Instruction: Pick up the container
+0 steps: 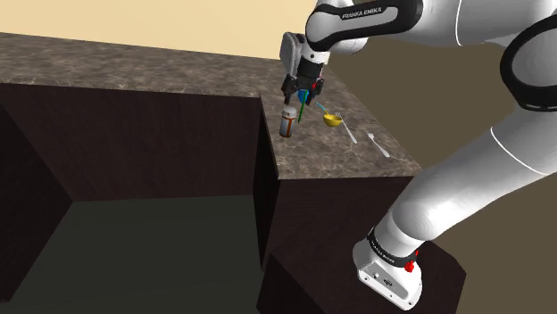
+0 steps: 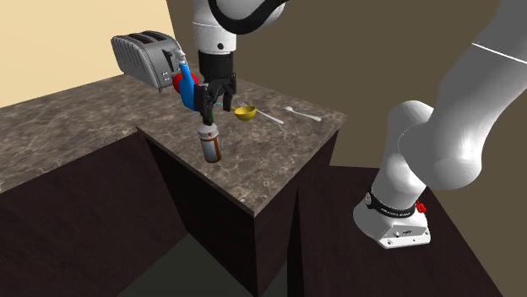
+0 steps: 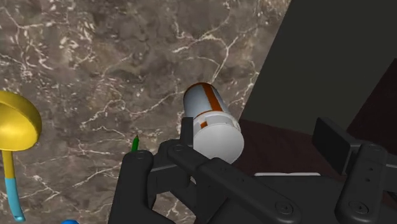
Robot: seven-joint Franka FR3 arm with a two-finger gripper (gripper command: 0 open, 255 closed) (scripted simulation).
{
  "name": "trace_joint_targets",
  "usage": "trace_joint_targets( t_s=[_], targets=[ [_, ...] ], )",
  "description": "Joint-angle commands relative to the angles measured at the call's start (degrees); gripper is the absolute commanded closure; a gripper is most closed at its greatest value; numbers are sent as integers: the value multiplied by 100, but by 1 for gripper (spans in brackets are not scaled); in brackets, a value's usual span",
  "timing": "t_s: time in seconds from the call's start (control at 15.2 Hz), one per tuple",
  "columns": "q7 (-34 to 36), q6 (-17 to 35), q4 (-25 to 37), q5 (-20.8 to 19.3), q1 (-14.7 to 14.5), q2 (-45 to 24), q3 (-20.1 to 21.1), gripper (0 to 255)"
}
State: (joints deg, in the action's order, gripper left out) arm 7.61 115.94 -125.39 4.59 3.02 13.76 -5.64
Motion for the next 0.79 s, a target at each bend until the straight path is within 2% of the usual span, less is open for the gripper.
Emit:
trace_joint_targets(
  t_s=[0.0,0.2,0.73],
  targets=[
    [-50,157,243,26,33,-470,-63,0],
    [-100,340,597,80,80,-1115,-131,0],
    [-181,910,256,149,80,-1352,-131,0]
  ],
)
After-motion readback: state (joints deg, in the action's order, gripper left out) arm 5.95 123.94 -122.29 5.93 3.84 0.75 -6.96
